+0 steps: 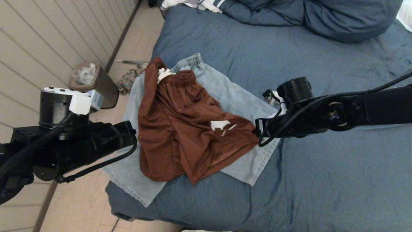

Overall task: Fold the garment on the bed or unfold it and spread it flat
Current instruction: Unford the brown shorts

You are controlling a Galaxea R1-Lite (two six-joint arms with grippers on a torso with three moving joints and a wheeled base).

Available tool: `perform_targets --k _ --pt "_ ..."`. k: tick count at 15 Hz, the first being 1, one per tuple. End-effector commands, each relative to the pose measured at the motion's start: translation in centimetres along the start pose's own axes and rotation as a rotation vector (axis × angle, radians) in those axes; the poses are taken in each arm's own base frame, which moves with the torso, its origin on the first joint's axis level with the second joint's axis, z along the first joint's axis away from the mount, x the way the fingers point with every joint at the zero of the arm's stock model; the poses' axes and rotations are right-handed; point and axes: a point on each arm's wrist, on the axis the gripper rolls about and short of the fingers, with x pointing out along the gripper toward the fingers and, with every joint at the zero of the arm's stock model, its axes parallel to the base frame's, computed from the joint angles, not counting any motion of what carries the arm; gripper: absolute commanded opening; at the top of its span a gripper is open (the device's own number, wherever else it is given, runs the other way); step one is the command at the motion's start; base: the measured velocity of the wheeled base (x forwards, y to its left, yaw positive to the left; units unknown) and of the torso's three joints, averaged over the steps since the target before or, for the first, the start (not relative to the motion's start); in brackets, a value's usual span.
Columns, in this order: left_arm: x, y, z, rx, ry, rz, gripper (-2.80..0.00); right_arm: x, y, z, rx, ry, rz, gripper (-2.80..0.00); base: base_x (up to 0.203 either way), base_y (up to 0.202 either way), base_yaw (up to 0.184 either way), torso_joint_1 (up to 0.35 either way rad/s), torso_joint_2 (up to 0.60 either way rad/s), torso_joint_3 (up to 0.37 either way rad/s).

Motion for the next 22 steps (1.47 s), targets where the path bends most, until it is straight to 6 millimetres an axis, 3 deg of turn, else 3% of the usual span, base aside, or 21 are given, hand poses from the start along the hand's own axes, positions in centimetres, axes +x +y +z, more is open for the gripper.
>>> perform_targets --k 1,3,4,5,13,21,22 --pt "0.1 0.3 -0.6 -0.002 0.010 0.008 -2.80 0.7 0.1 -0.7 -0.001 0.032 -0.001 -2.80 0.000 0.000 0.000 0.000 0.00 0.000" --pt "0.0 0.3 -0.7 -0.003 -0.005 -0.006 -2.80 0.9 0.1 -0.4 0.000 0.019 0.001 -2.80 0.000 0.000 0.000 0.000 0.00 0.000" --pt "-0.1 0.4 -0.6 -0.005 -0.011 -0.007 -2.80 0.7 0.2 -0.4 -0.003 0.009 0.000 -1.52 0.000 0.000 0.000 0.000 0.00 0.000" --pt "0.0 0.4 -0.7 -0.004 -0.007 -0.007 -2.80 0.5 0.2 -0.2 -0.005 -0.004 0.003 0.00 0.000 0.000 0.000 0.000 0.00 0.000" --pt "0.1 0.1 -1.2 0.007 0.012 -0.014 -2.80 0.1 0.2 1.7 -0.039 -0.073 0.003 0.00 0.000 0.000 0.000 0.000 0.00 0.000" --pt "0.3 0.2 -1.5 0.008 0.023 -0.011 -2.80 2.0 0.0 -1.3 -0.088 0.010 0.010 0.00 0.000 0.000 0.000 0.000 0.00 0.000" --pt "0.3 0.2 -1.5 0.008 0.028 -0.017 -2.80 2.2 0.1 -1.8 -0.094 0.007 0.015 -1.24 0.000 0.000 0.000 0.000 0.00 0.000"
